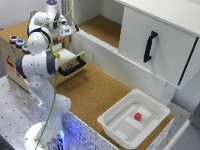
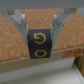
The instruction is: Put the purple block on top of the drawer
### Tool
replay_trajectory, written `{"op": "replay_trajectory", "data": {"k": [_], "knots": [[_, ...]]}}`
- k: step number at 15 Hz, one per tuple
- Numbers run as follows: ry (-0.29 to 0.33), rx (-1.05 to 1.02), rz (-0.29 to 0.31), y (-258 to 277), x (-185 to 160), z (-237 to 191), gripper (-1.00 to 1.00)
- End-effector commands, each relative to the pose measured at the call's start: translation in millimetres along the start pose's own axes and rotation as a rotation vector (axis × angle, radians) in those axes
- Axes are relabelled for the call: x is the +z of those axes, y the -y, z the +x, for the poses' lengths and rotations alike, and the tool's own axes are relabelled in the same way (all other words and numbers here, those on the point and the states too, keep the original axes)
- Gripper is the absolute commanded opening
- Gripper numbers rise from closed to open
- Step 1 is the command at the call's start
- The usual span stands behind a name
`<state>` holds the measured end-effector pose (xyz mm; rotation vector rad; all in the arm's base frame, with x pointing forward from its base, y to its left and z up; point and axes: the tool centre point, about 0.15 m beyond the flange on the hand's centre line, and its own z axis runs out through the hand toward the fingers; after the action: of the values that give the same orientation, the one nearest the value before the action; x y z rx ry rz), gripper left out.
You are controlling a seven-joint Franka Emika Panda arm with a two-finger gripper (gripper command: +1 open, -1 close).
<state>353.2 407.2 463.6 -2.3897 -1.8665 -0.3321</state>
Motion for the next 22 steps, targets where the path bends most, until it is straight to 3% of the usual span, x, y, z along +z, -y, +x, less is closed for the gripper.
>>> {"op": "replay_trajectory", "data": {"k": [1,7,8,15,17,19,22], "knots": [[0.234,0.018,0.091,-4,29,67,-1.00],[0.262,-0.063,0.027,12,24,65,-1.00],[0.251,-0.081,0.027,15,20,64,1.00],[0.183,-0.130,0.062,17,-7,54,1.00],[0.207,-0.113,0.035,16,-18,52,1.00],[0.187,-0.186,0.036,25,-47,49,1.00],[0.153,-0.279,0.062,27,-62,39,1.00]]}}
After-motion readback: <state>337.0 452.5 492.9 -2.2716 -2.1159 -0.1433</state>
